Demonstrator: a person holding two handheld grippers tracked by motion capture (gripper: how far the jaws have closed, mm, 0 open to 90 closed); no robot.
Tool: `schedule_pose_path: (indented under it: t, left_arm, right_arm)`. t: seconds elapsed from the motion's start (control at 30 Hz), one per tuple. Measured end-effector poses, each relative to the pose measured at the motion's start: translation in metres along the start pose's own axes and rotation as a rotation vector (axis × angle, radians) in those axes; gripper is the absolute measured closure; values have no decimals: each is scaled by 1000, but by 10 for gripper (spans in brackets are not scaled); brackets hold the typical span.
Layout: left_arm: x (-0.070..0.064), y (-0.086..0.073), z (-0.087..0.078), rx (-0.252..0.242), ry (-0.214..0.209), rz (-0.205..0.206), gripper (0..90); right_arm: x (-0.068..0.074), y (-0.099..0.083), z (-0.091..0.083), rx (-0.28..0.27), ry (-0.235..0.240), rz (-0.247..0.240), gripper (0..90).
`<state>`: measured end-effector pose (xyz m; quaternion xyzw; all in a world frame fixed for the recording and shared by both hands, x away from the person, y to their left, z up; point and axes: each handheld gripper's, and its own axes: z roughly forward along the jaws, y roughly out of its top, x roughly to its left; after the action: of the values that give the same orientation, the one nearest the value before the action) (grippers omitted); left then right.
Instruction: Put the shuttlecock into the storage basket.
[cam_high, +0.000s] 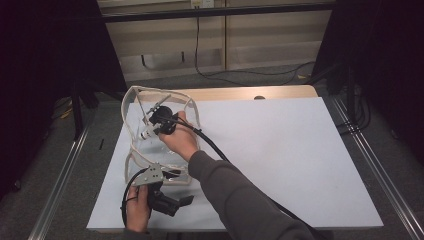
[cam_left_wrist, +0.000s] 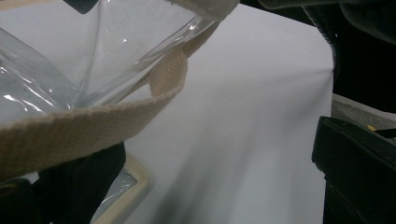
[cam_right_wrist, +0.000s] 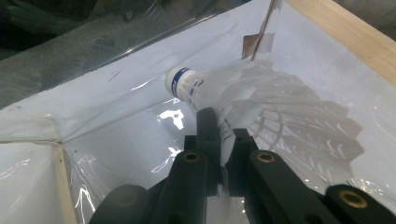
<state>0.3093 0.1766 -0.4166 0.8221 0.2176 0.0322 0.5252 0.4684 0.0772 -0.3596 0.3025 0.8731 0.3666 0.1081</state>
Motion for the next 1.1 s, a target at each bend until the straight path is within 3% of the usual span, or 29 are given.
schedule_pose_path:
  t: [0.73, 0.9, 1.1]
  left_arm:
    - [0, 0, 0, 4, 0, 8, 29]
    - [0, -1, 0, 5, -1, 11, 29]
    - [0, 0, 0, 3, 1, 9, 29]
  right_arm:
    - [1, -7, 16, 66, 33, -20, 867]
    - [2, -8, 20, 78, 54, -25, 745]
    - [0, -8, 19, 75, 27, -8, 613]
